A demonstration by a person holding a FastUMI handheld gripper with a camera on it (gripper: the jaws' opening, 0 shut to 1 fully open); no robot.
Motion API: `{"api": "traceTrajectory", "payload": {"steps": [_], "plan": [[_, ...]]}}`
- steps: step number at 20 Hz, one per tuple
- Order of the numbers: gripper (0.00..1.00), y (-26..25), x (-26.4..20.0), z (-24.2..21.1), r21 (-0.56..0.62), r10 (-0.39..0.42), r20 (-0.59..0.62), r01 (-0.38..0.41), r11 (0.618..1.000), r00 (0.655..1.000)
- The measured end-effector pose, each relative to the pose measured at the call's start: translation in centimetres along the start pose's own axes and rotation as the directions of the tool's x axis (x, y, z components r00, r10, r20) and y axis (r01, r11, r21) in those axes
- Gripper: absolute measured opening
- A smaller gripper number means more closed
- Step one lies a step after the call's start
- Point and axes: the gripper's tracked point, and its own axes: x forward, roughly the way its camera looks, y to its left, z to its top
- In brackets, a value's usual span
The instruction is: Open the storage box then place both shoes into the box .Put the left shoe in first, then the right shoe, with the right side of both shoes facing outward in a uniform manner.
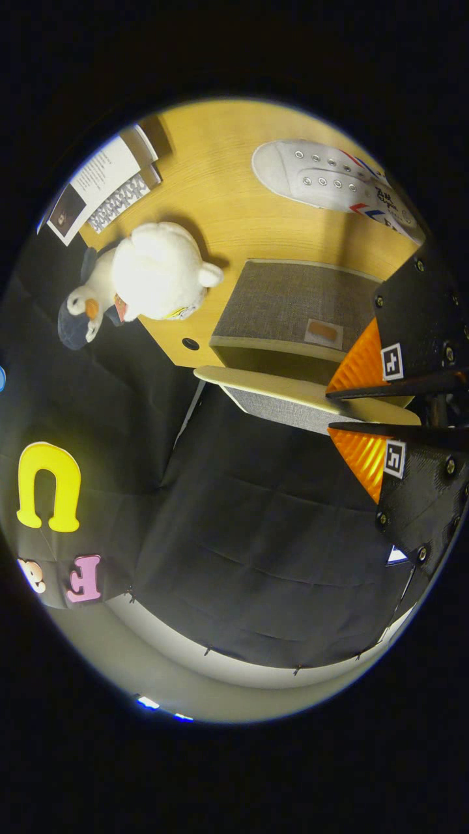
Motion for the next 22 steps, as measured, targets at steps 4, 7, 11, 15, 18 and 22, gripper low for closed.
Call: {"api": "traceTrajectory", "payload": {"steps": [4,7,11,15,18,22], "plan": [[0.19,3.6,0.6,1.1,-0.017,0.050,0.009,-0.050,0.999,0.999],[0.19,7.4,1.3,1.6,-0.066,0.101,-0.002,-0.101,0.993,0.995],[0.19,12.3,3.4,2.3,-0.139,0.144,-0.036,-0.147,0.979,0.989],[0.19,16.2,7.3,1.2,-0.235,0.133,-0.093,-0.151,0.960,0.987],[0.19,18.2,10.7,0.0,-0.278,0.122,-0.120,-0.151,0.949,0.985],[0.19,19.8,15.2,-1.1,-0.305,0.087,-0.140,-0.127,0.944,0.986]]}}
